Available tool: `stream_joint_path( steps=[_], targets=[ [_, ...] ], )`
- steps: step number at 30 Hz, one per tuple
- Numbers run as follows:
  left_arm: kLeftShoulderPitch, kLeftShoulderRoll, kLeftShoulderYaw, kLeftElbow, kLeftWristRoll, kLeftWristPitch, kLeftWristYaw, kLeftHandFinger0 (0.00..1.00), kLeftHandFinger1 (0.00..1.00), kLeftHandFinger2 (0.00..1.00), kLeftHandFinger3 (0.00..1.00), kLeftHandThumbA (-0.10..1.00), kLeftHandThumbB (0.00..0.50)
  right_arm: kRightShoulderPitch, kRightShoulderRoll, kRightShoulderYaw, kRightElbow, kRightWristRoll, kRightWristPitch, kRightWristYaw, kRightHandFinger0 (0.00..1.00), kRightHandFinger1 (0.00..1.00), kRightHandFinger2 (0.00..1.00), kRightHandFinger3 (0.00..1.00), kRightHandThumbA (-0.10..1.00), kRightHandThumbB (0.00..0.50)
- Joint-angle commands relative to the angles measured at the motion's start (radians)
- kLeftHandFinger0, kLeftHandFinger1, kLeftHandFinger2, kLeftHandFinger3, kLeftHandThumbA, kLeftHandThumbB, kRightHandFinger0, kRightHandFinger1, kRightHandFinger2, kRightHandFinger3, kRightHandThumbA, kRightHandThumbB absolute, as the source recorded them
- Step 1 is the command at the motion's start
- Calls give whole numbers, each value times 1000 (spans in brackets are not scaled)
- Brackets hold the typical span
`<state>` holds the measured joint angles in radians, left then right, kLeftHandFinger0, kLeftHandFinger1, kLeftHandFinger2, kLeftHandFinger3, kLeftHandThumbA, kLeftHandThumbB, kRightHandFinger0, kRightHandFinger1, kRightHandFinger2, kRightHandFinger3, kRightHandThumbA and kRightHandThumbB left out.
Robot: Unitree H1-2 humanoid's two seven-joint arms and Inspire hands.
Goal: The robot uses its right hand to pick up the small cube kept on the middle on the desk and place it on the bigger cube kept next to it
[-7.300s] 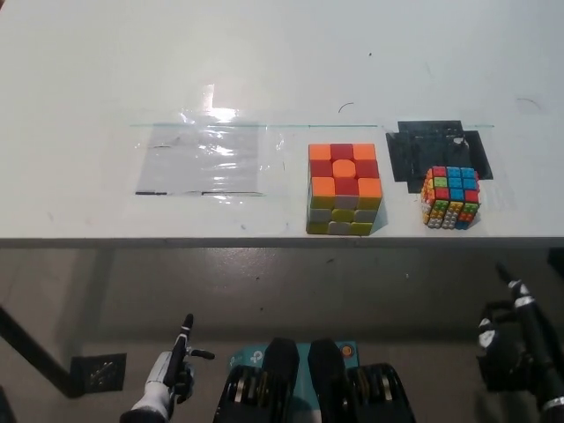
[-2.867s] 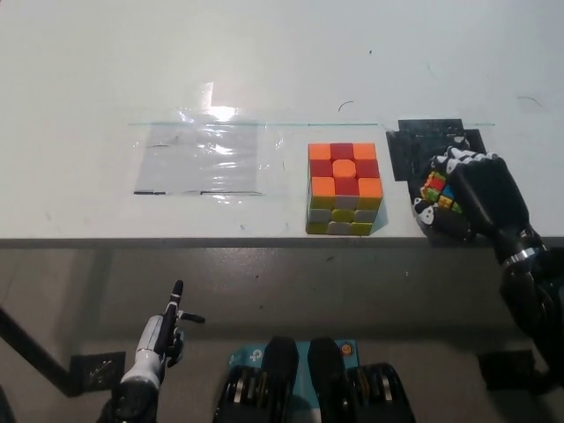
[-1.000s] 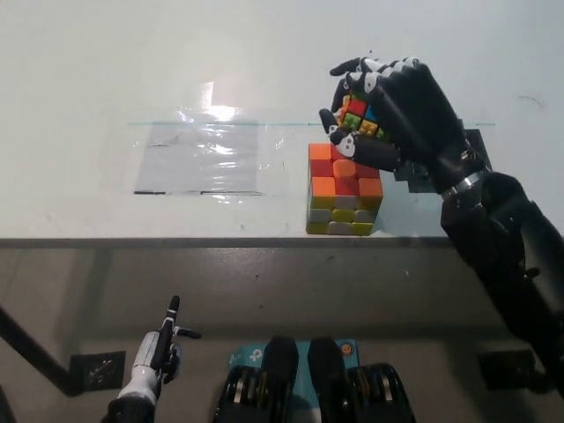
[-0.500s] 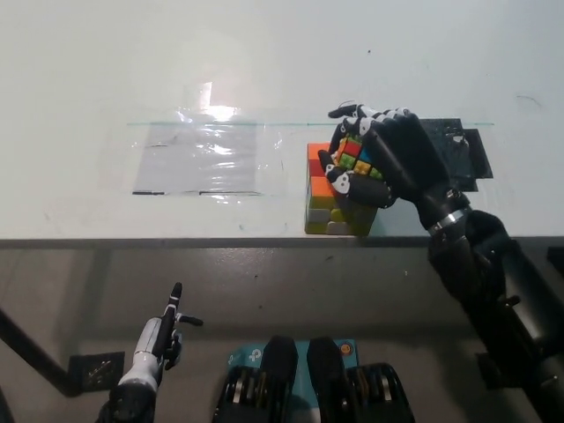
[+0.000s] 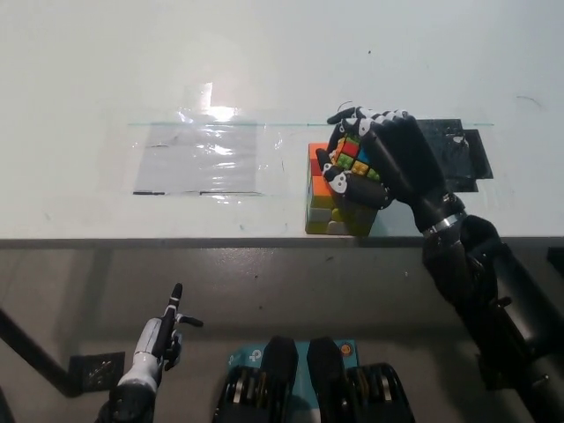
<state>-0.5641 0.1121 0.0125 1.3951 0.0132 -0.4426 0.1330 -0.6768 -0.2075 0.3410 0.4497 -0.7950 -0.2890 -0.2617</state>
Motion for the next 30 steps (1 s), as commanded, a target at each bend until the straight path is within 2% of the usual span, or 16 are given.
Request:
stream_joint_path(
  steps=[1,4,5,6,9,11,12,13,14,15,16,17,18,20,22,30],
  targets=[
    [-17,17,-6,-14,9,-27,14,0,0,0,0,1000,500,-29,2,2,23,14,-18,-14,0,365,670,346,-100,117],
    [-16,16,-13,-12,16,-27,22,0,0,0,0,1000,500,-16,-2,2,7,10,2,-2,40,389,642,384,-100,70],
    [-15,14,-12,-10,13,-27,11,0,0,2,0,1000,500,-11,-4,1,7,14,-4,-6,36,375,621,329,-100,33],
    [-16,13,-11,-10,11,-27,9,0,0,0,0,1000,500,-11,-3,0,12,18,-11,-9,22,374,618,354,-100,23],
    [-13,13,-12,-16,11,-27,4,0,0,0,0,1000,500,-17,3,3,26,21,-17,-13,0,163,378,301,-100,0],
    [-14,15,-14,-14,14,-27,10,0,0,0,0,1000,500,-21,8,5,28,23,-12,-6,0,66,283,353,-100,0],
    [-15,16,-14,-12,14,-27,10,0,0,0,0,1000,500,-24,12,6,28,25,-9,-2,0,22,256,510,-100,6],
    [-15,16,-15,-11,14,-27,7,0,0,0,0,1000,500,-27,6,18,15,9,10,24,125,205,448,878,-70,24],
    [-15,16,-15,-10,14,-27,6,0,0,0,0,1000,500,-28,3,23,10,2,17,35,114,235,448,1000,-46,1],
    [-15,16,-15,-10,14,-27,6,0,0,0,0,1000,500,-28,2,24,10,2,18,35,64,208,396,1000,-45,0],
    [-16,16,-13,-4,12,-27,4,0,0,0,0,1000,500,-23,-9,37,-25,-21,70,94,634,867,1000,1000,389,119],
    [-16,16,-13,-4,12,-27,3,0,0,0,0,1000,500,-21,-10,39,-30,-23,77,100,713,929,1000,1000,470,115],
    [-17,16,-17,-3,17,-27,5,0,0,1,0,1000,500,-25,-19,55,-39,-59,109,122,1000,1000,1000,1000,741,242],
    [-16,15,-16,-7,18,-27,13,0,0,0,0,1000,500,-32,-21,71,-36,-88,137,121,1000,1000,1000,1000,860,343],
    [-14,16,-18,-11,20,-27,7,0,0,0,0,1000,500,-34,-19,75,-36,-88,144,114,1000,1000,1000,1000,877,373],
    [-12,16,-21,-4,26,-27,15,0,0,0,0,1000,500,-36,-19,91,-53,-84,160,124,1000,1000,1000,1000,897,369]
  ],
)
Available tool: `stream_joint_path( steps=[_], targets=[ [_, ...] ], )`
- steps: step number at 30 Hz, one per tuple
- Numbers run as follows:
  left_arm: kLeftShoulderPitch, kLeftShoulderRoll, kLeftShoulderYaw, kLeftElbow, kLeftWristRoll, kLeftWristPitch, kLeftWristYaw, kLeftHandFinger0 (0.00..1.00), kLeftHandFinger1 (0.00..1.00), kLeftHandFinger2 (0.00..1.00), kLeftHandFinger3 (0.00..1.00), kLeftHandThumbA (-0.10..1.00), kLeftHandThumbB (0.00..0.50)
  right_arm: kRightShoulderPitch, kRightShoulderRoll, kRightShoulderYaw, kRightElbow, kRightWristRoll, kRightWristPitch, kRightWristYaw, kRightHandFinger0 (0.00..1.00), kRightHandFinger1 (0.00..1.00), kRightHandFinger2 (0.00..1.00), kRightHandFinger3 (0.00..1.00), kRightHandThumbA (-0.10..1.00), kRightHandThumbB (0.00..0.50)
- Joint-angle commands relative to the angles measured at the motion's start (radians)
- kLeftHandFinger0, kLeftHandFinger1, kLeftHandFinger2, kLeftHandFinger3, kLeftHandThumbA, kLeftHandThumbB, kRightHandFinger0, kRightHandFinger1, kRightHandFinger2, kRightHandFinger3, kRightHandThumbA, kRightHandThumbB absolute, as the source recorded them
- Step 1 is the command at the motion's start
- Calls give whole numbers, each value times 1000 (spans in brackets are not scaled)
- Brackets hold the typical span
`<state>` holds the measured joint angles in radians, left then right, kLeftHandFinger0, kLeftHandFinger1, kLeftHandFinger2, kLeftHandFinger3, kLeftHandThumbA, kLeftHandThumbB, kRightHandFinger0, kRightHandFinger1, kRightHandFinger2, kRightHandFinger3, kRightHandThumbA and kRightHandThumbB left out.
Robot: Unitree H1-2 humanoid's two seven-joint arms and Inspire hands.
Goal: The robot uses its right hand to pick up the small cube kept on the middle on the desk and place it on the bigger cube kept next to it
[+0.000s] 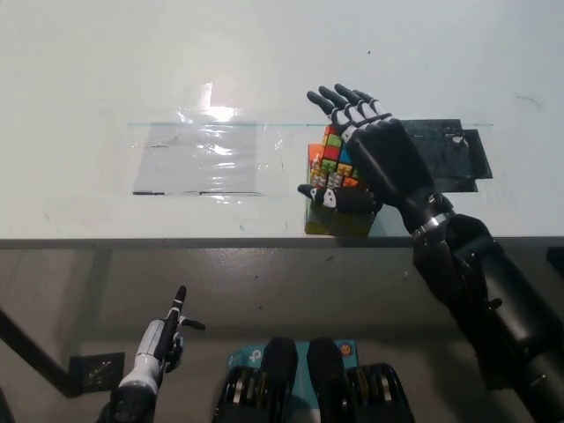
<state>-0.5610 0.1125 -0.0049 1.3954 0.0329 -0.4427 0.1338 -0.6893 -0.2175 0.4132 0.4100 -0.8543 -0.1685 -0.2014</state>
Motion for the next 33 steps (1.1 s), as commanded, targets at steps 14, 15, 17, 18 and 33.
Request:
stream_joint_path(
  steps=[14,15,17,18,33],
  targets=[
    [-4,12,-1,-12,4,-27,16,0,0,0,0,1000,500,-18,-32,12,-73,-13,55,108,1000,1000,1000,1000,757,321],
    [-5,12,2,-9,0,-27,13,0,0,0,0,1000,500,-10,-36,8,-93,-10,60,118,1000,1000,1000,1000,767,326],
    [-5,11,5,-6,-2,-27,17,0,0,0,0,1000,500,13,-43,-2,-145,1,69,138,1000,1000,1000,1000,758,324],
    [1,11,7,-12,-4,-27,14,0,0,0,0,1000,500,42,-52,-10,-211,8,82,161,1000,1000,1000,1000,754,324],
    [21,12,10,-14,0,-27,12,0,0,0,0,1000,500,199,-68,-105,-694,82,183,358,1000,1000,1000,1000,799,409]
  ],
)
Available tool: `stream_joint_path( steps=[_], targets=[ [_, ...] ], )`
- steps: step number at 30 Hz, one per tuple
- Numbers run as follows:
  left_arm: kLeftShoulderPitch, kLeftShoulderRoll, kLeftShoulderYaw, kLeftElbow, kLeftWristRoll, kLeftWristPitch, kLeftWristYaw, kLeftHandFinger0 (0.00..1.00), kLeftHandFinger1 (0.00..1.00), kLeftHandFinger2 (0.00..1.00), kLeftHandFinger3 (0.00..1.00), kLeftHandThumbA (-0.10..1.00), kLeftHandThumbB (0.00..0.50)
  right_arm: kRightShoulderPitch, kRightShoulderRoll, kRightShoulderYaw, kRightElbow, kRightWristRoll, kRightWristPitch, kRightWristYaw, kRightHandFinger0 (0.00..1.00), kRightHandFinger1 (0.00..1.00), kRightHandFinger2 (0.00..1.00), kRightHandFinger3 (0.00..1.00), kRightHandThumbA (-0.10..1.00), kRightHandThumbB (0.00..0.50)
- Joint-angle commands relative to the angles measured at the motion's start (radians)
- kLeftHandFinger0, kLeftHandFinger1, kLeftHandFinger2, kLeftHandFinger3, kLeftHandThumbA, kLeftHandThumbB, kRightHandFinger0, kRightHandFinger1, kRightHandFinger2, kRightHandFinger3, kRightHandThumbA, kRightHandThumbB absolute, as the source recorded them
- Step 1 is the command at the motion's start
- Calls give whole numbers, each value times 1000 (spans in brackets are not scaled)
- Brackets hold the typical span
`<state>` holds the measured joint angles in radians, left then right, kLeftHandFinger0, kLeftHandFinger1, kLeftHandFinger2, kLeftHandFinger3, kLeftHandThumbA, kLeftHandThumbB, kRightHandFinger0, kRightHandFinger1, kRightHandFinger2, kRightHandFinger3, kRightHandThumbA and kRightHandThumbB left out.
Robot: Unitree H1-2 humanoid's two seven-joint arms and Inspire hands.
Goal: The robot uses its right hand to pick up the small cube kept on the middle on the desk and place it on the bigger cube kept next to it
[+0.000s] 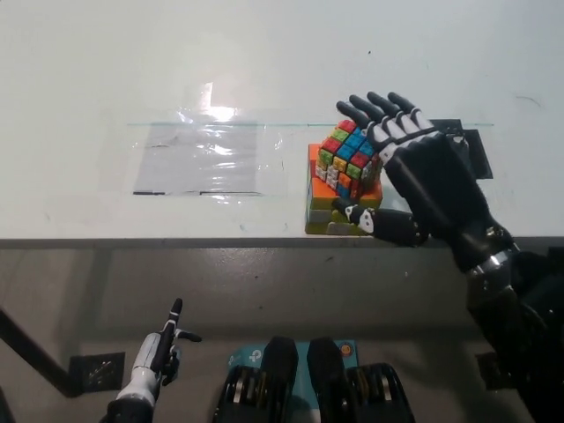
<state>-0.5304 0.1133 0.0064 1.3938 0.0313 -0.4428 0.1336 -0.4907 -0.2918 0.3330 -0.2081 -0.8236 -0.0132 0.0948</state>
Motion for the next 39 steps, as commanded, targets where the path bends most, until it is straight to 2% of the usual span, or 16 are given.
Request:
stream_joint_path(
  steps=[1,8,10,18,20,22,23,28,31,32,33,35,39],
  targets=[
    [-11,12,-4,-9,5,-27,16,0,0,0,0,1000,500,7,12,-26,-94,61,28,67,1000,1000,1000,1000,771,406],
    [-2,13,4,-11,-4,-27,6,0,0,0,0,1000,500,70,44,-45,-188,82,40,81,1000,1000,1000,1000,824,420],
    [1,13,9,-18,-11,-27,-5,0,0,0,0,1000,500,109,43,-66,-228,104,55,90,1000,1000,1000,1000,794,396],
    [-4,14,5,-15,-2,-27,6,0,0,0,0,1000,500,336,38,-214,-289,157,30,2,1000,1000,1000,1000,740,365],
    [-1,14,5,-21,-3,-27,3,0,0,0,0,1000,500,442,47,-277,-246,159,10,-62,1000,1000,1000,1000,607,314],
    [0,14,6,-23,-3,-27,5,0,0,0,0,1000,500,478,57,-302,-227,163,7,-70,1000,1000,1000,1000,605,306],
    [-3,14,10,-19,-8,-27,1,0,0,0,0,1000,500,511,64,-325,-198,171,-14,-103,1000,1000,1000,1000,565,287],
    [-17,12,17,-3,-14,-27,9,0,0,0,0,1000,500,583,92,-368,-25,157,-103,-244,1000,1000,1000,1000,556,266],
    [-17,11,11,-10,-6,-27,12,0,0,0,0,1000,500,585,105,-368,53,166,-121,-271,1000,1000,1000,1000,547,259],
    [-18,10,8,-10,-3,-27,14,0,47,71,36,1000,500,577,106,-366,80,161,-131,-287,1000,1000,1000,1000,562,259],
    [-19,10,8,-7,-2,-27,14,0,48,103,46,1000,500,571,113,-363,107,159,-130,-297,1000,1000,1000,1000,564,256],
    [-23,8,16,-13,-13,-27,3,0,0,9,0,1000,500,557,126,-364,149,178,-120,-299,1000,1000,1000,1000,565,250],
    [-22,7,13,-18,-9,-27,7,0,0,0,0,1000,500,539,150,-362,229,202,-122,-321,1000,1000,1000,1000,575,252]
  ],
)
